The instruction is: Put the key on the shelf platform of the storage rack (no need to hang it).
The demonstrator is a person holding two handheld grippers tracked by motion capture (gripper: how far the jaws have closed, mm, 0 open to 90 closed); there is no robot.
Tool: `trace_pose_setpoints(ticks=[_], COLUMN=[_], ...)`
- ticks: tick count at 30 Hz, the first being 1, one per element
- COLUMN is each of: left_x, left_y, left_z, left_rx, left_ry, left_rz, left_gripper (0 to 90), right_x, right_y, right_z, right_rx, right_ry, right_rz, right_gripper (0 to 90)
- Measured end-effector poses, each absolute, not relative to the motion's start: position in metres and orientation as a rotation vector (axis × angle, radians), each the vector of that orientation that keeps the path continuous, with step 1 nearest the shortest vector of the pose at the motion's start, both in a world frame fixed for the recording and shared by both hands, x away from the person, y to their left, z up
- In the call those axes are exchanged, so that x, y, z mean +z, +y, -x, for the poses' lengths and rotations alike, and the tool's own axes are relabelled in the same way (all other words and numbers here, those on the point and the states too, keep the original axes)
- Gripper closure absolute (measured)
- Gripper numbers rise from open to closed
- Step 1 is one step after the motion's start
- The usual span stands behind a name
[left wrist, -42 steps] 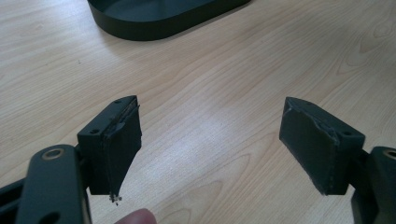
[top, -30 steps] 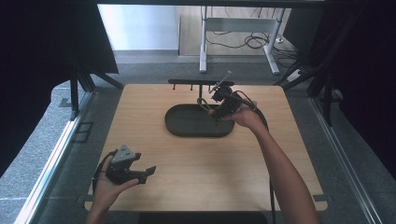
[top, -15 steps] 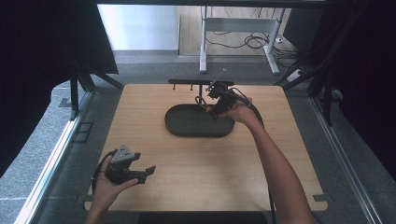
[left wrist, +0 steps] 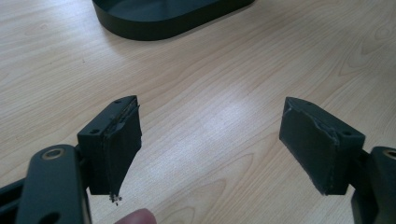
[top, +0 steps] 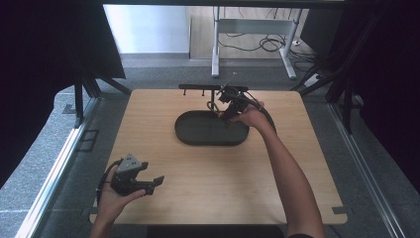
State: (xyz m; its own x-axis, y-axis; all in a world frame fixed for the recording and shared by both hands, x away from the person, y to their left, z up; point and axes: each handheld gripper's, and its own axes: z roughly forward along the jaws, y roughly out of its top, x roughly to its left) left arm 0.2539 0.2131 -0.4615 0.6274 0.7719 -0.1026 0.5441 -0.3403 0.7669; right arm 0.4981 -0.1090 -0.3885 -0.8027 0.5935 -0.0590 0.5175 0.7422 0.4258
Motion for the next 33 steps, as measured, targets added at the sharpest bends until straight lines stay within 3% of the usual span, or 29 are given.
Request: trace_pose_setpoints(ticks=[33], left_x=[-0.464], left_y=[0.205], left_z=[-0.255], left_rx=[0.341], left_ry=[1.011], left_rz=[-2.062], left_gripper=[21.2], right_x=[-0.432], right_y=[-0.110], right_z=[-0.509], right_rx=[0.516], right_ry=[2.753], right_rz=[-0.916], right_gripper=[65.9])
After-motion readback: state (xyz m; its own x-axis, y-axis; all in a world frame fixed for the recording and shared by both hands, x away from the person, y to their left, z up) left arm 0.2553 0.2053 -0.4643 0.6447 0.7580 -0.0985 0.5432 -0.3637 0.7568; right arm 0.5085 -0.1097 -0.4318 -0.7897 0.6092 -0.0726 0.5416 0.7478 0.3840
